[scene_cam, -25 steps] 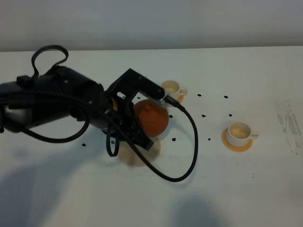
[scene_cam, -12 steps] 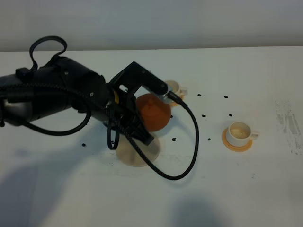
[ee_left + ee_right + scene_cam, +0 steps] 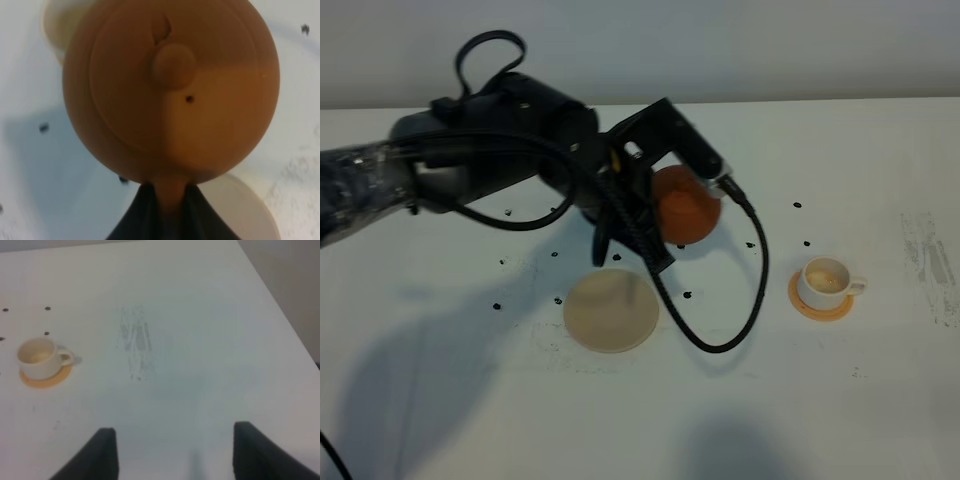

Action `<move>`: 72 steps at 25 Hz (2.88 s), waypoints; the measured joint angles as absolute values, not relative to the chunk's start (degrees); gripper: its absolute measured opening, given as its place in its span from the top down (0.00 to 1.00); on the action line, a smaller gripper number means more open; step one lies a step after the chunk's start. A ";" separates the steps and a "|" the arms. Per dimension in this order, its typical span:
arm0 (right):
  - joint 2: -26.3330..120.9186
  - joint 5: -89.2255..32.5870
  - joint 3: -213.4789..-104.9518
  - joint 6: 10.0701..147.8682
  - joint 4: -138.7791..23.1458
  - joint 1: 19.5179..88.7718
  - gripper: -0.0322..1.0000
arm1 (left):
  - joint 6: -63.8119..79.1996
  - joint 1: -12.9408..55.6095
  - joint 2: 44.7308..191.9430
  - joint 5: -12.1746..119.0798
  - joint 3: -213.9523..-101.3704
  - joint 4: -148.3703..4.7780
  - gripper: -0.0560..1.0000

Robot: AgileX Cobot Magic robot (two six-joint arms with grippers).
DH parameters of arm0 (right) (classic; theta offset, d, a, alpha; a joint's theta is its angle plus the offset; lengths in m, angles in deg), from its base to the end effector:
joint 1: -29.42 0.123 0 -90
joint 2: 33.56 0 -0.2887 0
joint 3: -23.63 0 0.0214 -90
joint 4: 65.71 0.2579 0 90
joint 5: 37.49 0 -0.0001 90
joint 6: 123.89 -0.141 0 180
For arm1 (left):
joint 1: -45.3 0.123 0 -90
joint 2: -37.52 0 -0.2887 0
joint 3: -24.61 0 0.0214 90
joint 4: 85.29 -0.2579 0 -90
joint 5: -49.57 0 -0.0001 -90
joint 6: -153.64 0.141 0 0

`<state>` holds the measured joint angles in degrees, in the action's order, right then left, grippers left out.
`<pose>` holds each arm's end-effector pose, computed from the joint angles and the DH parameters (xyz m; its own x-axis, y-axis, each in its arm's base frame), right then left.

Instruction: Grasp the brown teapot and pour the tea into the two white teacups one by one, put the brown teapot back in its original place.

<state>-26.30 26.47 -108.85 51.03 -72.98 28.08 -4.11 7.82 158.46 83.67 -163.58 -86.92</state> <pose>0.0346 -0.0169 0.2586 -0.4736 0.0436 -0.8796 0.1386 0.9900 -0.0256 0.3756 -0.2852 0.1725 -0.3680 0.7866 -0.4959 0.8171 0.5280 0.2312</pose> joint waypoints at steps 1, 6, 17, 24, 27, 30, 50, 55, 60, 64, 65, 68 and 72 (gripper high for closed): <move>-26.30 26.47 -108.85 51.03 -72.98 28.08 0.48 | -3.08 7.56 159.31 83.83 -164.89 -86.87 0.85; -26.30 26.47 -108.85 51.03 -72.98 28.08 0.48 | 1.55 5.62 162.46 84.45 -169.98 -86.87 0.85; -26.30 26.47 -108.85 51.03 -72.98 28.08 0.48 | 7.90 3.57 164.03 84.20 -172.42 -87.85 0.85; -26.30 26.47 -108.85 51.03 -72.98 28.08 0.48 | 8.75 3.57 164.03 82.43 -172.42 -89.07 0.85; -26.30 26.47 -108.85 51.03 -72.98 28.08 0.48 | 8.94 3.57 164.03 81.30 -172.42 -89.83 0.85; -26.30 26.47 -108.85 51.03 -72.98 28.08 0.48 | 10.04 3.57 164.03 80.37 -172.14 -89.91 0.85; -26.30 26.47 -108.85 51.03 -72.98 28.08 0.48 | 20.80 3.57 165.89 71.70 -167.76 -89.81 0.85; -26.30 26.47 -108.85 51.03 -72.98 28.08 0.48 | 22.63 3.36 167.21 69.63 -167.60 -89.87 0.85; -26.30 26.47 -108.85 51.03 -72.98 28.08 0.48 | 25.79 2.14 167.38 68.20 -167.59 -89.87 0.85; -26.30 26.47 -108.85 51.03 -72.98 28.08 0.48 | 27.52 1.29 167.38 67.89 -167.59 -89.87 0.85; -26.30 26.47 -108.85 51.03 -72.98 28.08 0.48 | 27.90 1.29 167.38 67.89 -167.59 -89.87 0.85; -26.30 26.47 -108.85 51.03 -72.98 28.08 0.48 | 28.45 1.29 167.38 67.89 -167.59 -90.17 0.85; -26.30 26.47 -108.85 51.03 -72.98 28.08 0.48 | 28.64 1.29 167.38 67.89 -167.59 -92.03 0.85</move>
<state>-26.30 26.47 -108.85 51.03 -72.98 28.08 28.64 1.29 167.38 67.89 -167.59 -92.03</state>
